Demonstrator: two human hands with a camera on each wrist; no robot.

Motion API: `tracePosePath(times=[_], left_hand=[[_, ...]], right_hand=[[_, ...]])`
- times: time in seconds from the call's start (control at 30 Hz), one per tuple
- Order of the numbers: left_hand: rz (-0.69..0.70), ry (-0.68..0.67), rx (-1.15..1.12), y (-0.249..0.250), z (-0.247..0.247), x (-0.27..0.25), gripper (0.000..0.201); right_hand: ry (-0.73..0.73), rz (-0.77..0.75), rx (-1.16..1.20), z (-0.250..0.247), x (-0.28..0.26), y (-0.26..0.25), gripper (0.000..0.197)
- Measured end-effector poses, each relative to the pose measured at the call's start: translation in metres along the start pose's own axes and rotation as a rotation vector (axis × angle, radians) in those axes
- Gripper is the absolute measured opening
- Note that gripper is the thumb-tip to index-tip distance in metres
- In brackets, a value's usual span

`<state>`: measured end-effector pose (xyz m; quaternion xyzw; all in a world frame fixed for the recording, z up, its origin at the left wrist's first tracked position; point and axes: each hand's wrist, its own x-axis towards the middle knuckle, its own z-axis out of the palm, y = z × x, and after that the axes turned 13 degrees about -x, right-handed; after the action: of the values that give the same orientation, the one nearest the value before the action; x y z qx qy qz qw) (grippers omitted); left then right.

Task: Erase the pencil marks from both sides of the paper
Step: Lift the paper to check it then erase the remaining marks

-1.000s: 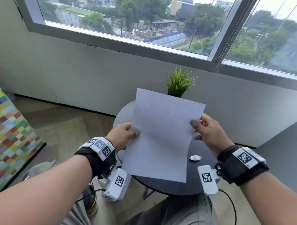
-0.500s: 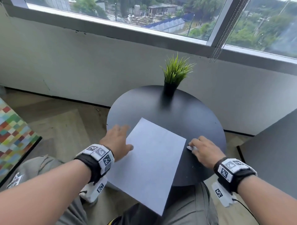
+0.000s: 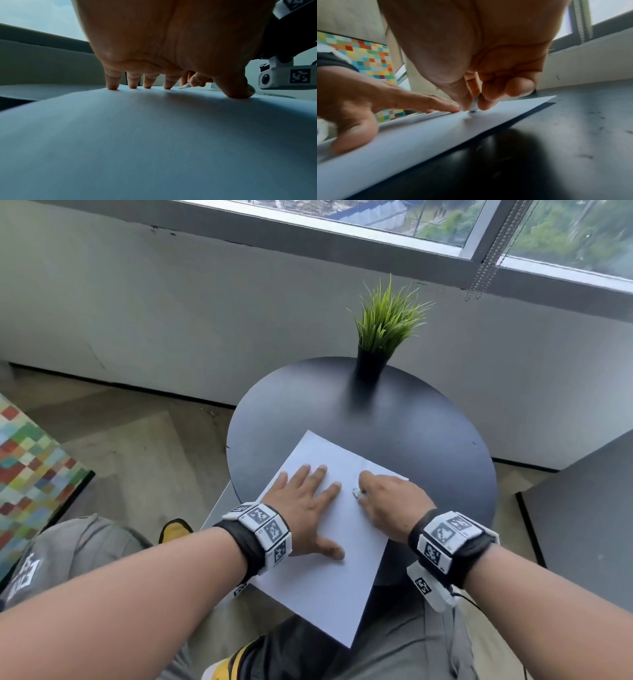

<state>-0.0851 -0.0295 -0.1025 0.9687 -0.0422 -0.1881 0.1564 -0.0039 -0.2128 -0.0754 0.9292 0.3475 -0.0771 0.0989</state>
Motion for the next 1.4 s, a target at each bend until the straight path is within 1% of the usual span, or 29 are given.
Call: tracePosePath(times=[0.07,0.13,0.17,0.2,0.3,0.33,0.37,0.4,0.43,0.47,0.5,0.53,0.6,0.63,0.67,0.73,0.8,0.83,0.9,0.97,1.0,1.07,1.13,1.17,1.2,1.27,1.3,1.33,1.4], left_hand=[[-0.010,-0.014,0.001,0.001,0.002,0.001,0.125],[-0.009,-0.025,0.001,0.002,0.003,0.001,0.125],[-0.010,-0.027,0.002,0.002,0.003,0.001,0.124],[-0.010,-0.030,0.005,0.001,0.002,0.001,0.123],[-0.015,-0.034,0.019,0.004,0.003,0.005,0.121],[-0.021,-0.032,0.026,0.005,0.003,0.006,0.122],[-0.027,-0.033,0.029,0.006,0.004,0.007,0.124],[-0.034,-0.038,0.030,0.007,0.004,0.008,0.124],[-0.039,-0.045,0.029,0.008,0.004,0.008,0.124],[-0.044,-0.054,0.026,0.008,0.003,0.009,0.124],[-0.049,-0.064,0.024,0.010,0.002,0.010,0.124],[-0.055,-0.072,0.025,0.012,0.000,0.010,0.123],[-0.071,-0.092,0.032,0.015,-0.004,0.011,0.122],[-0.080,-0.106,0.035,0.018,-0.005,0.011,0.122],[-0.088,-0.116,0.039,0.021,-0.007,0.012,0.122],[-0.101,-0.134,0.043,0.025,-0.010,0.012,0.123],[-0.115,-0.153,0.051,0.028,-0.013,0.012,0.125],[-0.119,-0.161,0.058,0.029,-0.015,0.012,0.126],[-0.106,-0.168,0.074,0.031,-0.016,0.012,0.128],[-0.047,-0.151,0.115,0.034,-0.016,0.013,0.130],[-0.009,-0.139,0.134,0.036,-0.017,0.013,0.131],[0.034,-0.131,0.121,0.038,-0.018,0.013,0.131],[0.034,-0.127,0.107,0.040,-0.019,0.013,0.130],[0.026,-0.124,0.110,0.042,-0.019,0.014,0.129],[0.015,-0.125,0.114,0.044,-0.018,0.014,0.129],[-0.013,-0.132,0.119,0.048,-0.015,0.014,0.129],[-0.024,-0.138,0.122,0.050,-0.014,0.014,0.130],[-0.031,-0.144,0.121,0.051,-0.013,0.014,0.131],[-0.038,-0.156,0.113,0.052,-0.014,0.013,0.131]], right_hand=[[-0.022,-0.134,-0.031,0.006,-0.010,-0.013,0.014],[-0.094,-0.314,-0.037,0.007,-0.024,-0.023,0.012],[-0.108,-0.342,-0.047,0.007,-0.025,-0.021,0.011],[-0.101,-0.296,-0.048,0.006,-0.020,-0.014,0.011],[-0.040,-0.037,-0.018,0.008,0.001,0.014,0.022],[-0.022,-0.036,-0.007,0.010,0.000,0.013,0.019],[-0.032,-0.092,-0.011,0.009,-0.007,0.004,0.012],[-0.062,-0.193,-0.016,0.009,-0.016,-0.007,0.010],[-0.105,-0.305,-0.004,0.008,-0.029,-0.017,0.015],[-0.140,-0.371,0.017,0.010,-0.037,-0.018,0.017],[-0.137,-0.363,0.022,0.009,-0.039,-0.013,0.019],[-0.115,-0.290,0.019,0.008,-0.035,-0.002,0.023],[-0.084,-0.044,0.000,0.010,-0.017,0.032,0.028],[-0.079,0.027,0.011,0.011,-0.014,0.043,0.029],[-0.060,0.033,0.028,0.012,-0.017,0.046,0.029],[-0.024,-0.101,0.041,0.014,-0.031,0.033,0.029],[-0.075,-0.276,0.034,0.019,-0.049,0.016,0.034],[-0.110,-0.288,0.022,0.019,-0.051,0.017,0.038],[-0.089,-0.145,0.007,0.020,-0.039,0.034,0.035],[-0.051,-0.003,0.011,0.022,-0.031,0.052,0.031],[-0.043,-0.013,0.010,0.022,-0.034,0.053,0.030],[-0.029,-0.159,0.013,0.022,-0.048,0.039,0.028],[-0.075,-0.294,0.017,0.022,-0.062,0.026,0.026],[-0.086,-0.294,0.008,0.024,-0.059,0.030,0.027],[-0.080,-0.237,0.005,0.023,-0.053,0.035,0.029],[-0.045,-0.042,0.027,0.023,-0.037,0.052,0.031],[-0.034,0.008,0.039,0.023,-0.035,0.056,0.031],[-0.029,0.001,0.039,0.023,-0.037,0.055,0.030],[-0.028,-0.155,0.037,0.022,-0.053,0.035,0.027]])
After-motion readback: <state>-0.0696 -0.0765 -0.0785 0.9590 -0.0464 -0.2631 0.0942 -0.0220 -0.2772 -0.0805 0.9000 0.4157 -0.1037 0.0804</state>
